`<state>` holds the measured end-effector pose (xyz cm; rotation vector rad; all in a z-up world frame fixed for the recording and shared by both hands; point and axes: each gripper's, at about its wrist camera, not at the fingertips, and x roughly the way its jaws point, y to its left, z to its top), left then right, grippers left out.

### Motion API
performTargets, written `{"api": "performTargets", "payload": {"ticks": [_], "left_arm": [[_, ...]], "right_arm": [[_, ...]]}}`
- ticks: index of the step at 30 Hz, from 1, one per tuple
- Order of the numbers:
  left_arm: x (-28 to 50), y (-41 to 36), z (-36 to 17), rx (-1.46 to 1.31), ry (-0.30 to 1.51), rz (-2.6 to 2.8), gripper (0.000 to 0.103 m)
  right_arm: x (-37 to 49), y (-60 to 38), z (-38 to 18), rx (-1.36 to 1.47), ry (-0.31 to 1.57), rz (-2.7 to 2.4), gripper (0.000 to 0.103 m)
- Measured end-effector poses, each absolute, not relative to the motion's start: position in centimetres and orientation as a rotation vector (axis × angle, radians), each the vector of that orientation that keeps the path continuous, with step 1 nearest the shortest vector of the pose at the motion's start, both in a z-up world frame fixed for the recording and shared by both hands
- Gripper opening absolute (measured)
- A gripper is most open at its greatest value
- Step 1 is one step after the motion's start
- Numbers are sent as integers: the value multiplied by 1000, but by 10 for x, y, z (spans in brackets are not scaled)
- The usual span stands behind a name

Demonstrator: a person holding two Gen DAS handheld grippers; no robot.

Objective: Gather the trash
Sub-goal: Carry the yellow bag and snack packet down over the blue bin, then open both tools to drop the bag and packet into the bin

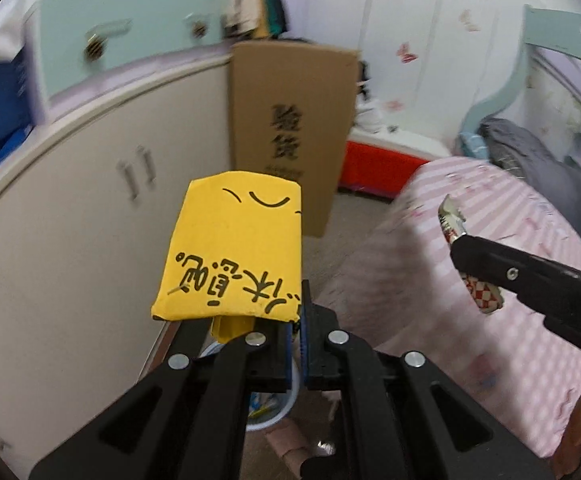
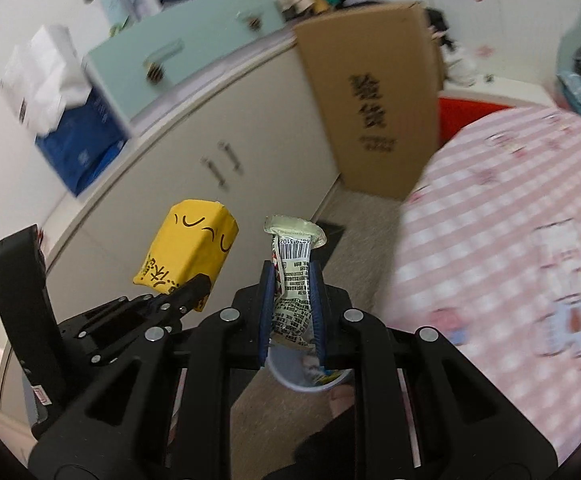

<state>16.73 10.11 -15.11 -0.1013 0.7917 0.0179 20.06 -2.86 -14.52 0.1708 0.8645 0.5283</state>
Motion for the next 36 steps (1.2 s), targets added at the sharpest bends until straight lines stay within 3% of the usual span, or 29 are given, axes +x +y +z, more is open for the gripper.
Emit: {"api": "performTargets", "payload": {"ticks": [10, 11, 12, 13, 21, 29, 36], "left_arm": [[164, 179, -215, -143, 915, 203, 3], [165, 185, -221, -141, 927, 226, 3], [166, 190, -225, -143, 933, 238, 3], [168, 194, -229, -145, 944, 249, 3], [176, 204, -251, -146, 992, 266, 3], [185, 188, -253, -145, 1003, 228, 3], [196, 175, -245, -130, 998, 201, 3]], "right_arm": [[216, 51, -206, 115, 953, 587, 21], [219, 55, -213, 108, 958, 589, 32], [222, 59, -221, 102, 962, 579, 52], [224, 60, -225, 98, 957, 560, 60], [224, 50, -247, 58, 981, 501, 65], [209, 31, -222, -38, 846, 410, 72], [199, 9, -201, -10, 756, 373, 72]]}}
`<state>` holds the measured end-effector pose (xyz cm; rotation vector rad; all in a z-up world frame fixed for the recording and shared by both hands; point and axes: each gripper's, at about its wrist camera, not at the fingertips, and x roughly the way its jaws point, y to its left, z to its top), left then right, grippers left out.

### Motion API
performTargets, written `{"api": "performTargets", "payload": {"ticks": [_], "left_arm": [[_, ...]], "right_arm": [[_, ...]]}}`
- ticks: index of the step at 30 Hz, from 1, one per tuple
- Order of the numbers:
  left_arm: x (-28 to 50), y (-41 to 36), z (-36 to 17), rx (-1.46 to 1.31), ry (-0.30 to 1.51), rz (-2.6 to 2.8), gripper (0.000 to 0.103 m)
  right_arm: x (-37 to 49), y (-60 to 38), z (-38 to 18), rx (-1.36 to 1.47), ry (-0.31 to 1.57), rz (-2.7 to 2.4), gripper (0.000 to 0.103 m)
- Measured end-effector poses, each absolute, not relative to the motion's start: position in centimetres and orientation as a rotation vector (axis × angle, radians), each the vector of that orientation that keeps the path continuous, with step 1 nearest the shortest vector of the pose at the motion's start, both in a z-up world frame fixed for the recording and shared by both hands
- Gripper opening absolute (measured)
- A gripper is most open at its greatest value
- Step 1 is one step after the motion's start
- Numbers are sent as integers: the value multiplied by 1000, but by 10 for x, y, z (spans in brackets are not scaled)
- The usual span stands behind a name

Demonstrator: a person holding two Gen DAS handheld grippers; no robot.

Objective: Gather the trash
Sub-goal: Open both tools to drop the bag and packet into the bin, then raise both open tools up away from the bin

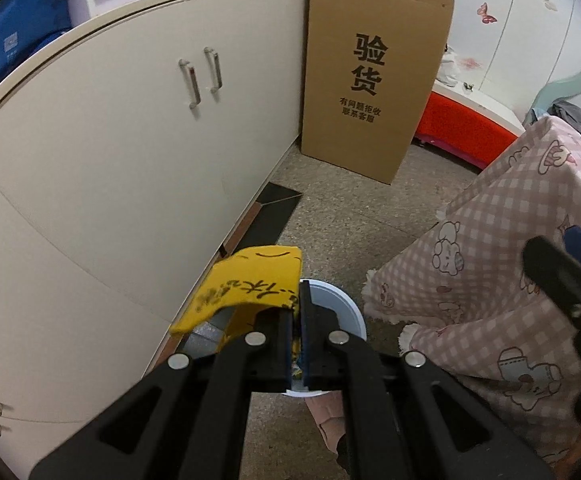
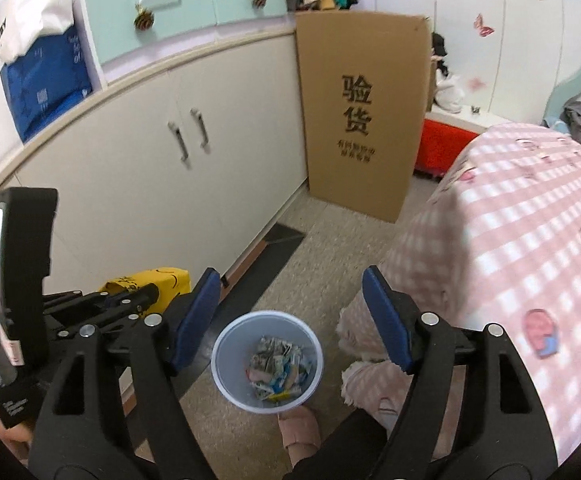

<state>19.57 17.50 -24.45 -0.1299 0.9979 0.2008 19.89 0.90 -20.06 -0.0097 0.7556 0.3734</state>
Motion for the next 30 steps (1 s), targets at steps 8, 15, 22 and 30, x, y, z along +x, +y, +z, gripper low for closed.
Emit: {"api": "performTargets", "payload": {"ticks": [8, 15, 22, 30], "left_arm": [[209, 171, -240, -154, 1017, 201, 33], [205, 168, -244, -166, 1054, 210, 77], [177, 150, -212, -137, 978, 164, 77], [118, 121, -136, -98, 729, 149, 82]], "right_arm": [[196, -14, -194, 34, 745, 332, 73], [185, -28, -191, 47, 741, 312, 73], [158, -49, -166, 76, 693, 297, 73], [97, -81, -115, 100, 550, 266, 77]]}}
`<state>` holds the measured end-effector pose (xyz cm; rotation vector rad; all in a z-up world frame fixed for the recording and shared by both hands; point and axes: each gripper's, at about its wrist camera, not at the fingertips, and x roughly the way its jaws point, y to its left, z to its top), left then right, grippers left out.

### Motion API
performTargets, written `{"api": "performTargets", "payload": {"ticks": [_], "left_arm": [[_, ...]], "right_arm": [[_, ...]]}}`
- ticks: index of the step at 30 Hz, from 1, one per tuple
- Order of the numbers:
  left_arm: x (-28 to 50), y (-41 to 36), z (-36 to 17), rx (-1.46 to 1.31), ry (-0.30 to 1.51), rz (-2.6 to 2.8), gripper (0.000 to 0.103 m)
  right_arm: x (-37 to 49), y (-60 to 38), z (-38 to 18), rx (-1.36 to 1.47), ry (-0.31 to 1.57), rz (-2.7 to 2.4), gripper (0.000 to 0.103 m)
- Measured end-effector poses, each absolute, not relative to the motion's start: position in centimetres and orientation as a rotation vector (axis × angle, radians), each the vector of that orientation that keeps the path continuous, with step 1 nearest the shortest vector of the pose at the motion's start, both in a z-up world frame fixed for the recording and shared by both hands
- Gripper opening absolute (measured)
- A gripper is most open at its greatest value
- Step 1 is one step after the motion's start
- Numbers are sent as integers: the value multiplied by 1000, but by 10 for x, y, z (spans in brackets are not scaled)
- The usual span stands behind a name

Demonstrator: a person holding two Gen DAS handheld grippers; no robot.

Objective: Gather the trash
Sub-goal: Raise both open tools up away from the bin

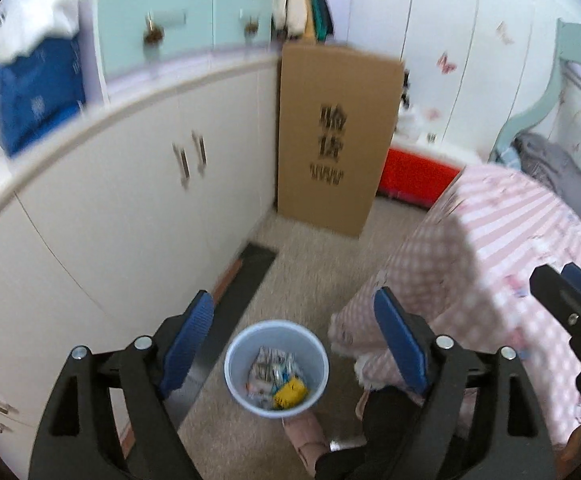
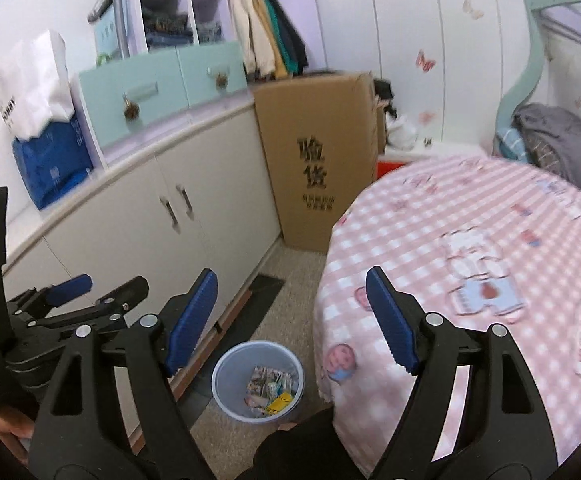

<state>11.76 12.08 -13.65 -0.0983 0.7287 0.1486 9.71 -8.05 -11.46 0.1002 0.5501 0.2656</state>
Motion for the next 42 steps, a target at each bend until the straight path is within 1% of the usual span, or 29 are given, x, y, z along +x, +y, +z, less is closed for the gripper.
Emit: {"api": "performTargets", "payload": {"ticks": [5, 7, 9, 13, 16, 27, 42], "left_arm": [[78, 99, -96, -39, 595, 136, 85], [63, 90, -84, -29, 563, 118, 88], [47, 82, -72, -23, 525, 96, 89], [17, 69, -55, -12, 452, 96, 93], [-3, 62, -46, -10, 411, 89, 94], [-50, 44, -28, 11, 323, 49, 94], [-65, 33, -28, 32, 299, 21, 94]], "right_arm": [[53, -96, -87, 84, 450, 232, 80], [34, -102, -78, 80, 410, 218, 81], [15, -106, -71, 75, 373, 207, 83], [-16, -112, -62, 50, 318, 186, 85], [-37, -117, -60, 50, 292, 176, 85], [-74, -135, -61, 75, 261, 140, 88], [-80, -140, -67, 92, 273, 130, 89]]}}
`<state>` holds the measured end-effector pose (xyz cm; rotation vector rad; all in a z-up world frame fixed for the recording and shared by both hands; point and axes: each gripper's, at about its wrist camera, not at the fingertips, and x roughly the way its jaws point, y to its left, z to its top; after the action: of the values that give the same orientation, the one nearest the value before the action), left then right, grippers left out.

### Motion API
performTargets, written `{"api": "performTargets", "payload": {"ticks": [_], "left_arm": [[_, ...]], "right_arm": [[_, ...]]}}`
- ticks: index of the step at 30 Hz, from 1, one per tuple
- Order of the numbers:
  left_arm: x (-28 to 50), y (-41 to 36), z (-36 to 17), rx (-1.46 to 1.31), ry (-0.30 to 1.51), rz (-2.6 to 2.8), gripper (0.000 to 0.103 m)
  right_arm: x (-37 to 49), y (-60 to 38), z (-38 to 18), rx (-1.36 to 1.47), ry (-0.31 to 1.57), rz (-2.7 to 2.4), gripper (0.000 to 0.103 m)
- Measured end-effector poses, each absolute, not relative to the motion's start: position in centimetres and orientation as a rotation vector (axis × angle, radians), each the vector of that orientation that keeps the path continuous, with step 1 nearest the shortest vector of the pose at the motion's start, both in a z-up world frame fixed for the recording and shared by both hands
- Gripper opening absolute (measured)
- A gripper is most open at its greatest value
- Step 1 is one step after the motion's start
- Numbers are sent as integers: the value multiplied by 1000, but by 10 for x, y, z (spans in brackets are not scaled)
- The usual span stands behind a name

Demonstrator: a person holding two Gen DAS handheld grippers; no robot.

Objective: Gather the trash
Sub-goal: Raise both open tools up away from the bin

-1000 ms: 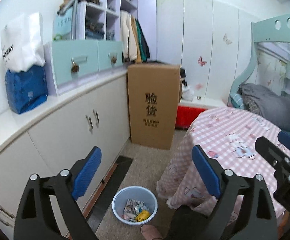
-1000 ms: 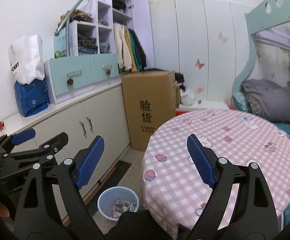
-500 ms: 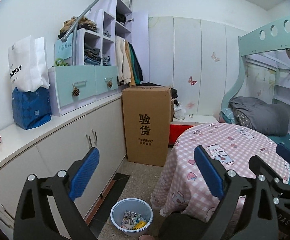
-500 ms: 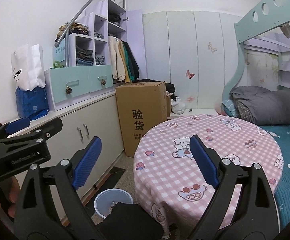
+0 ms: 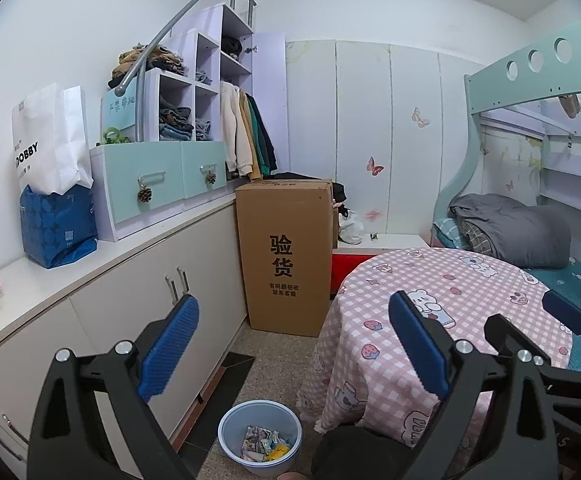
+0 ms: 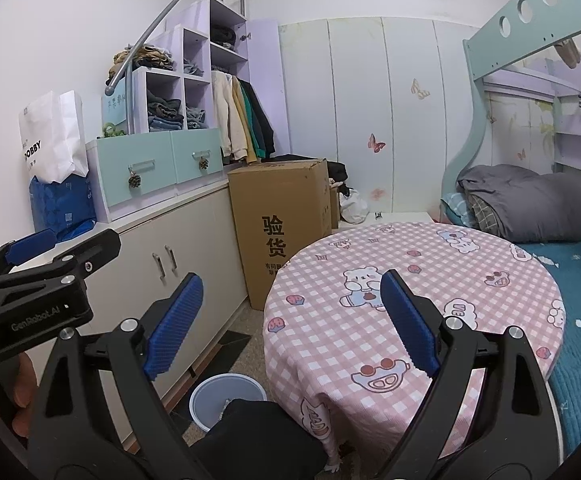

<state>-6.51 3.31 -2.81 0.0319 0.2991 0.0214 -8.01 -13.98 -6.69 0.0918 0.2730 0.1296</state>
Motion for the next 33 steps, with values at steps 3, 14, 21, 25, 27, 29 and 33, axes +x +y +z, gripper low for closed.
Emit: {"api": "performTargets", "payload": {"ticks": [3, 14, 21, 25, 27, 29, 33], "left_arm": [[-65, 33, -29, 34, 303, 17, 94], [-63, 32, -30, 33, 309, 12, 94], [-63, 31, -31, 32, 310, 12, 94], [-61, 32, -33, 34, 313, 8, 94], [-60, 32, -34, 35, 315, 7, 94], [-60, 32, -34, 34, 314, 7, 94], [-60, 31, -33, 35, 316, 7, 94]], "right_arm": [[-79, -141, -68, 94, 278, 128, 89], [-77, -141, -70, 98, 291, 126, 89], [-75, -140, -71, 97, 297, 126, 89], [-75, -140, -71, 98, 297, 127, 89], [-74, -139, -71, 98, 300, 126, 89], [-74, -139, -72, 97, 301, 126, 89], [-73, -139, -73, 99, 305, 128, 89]]}}
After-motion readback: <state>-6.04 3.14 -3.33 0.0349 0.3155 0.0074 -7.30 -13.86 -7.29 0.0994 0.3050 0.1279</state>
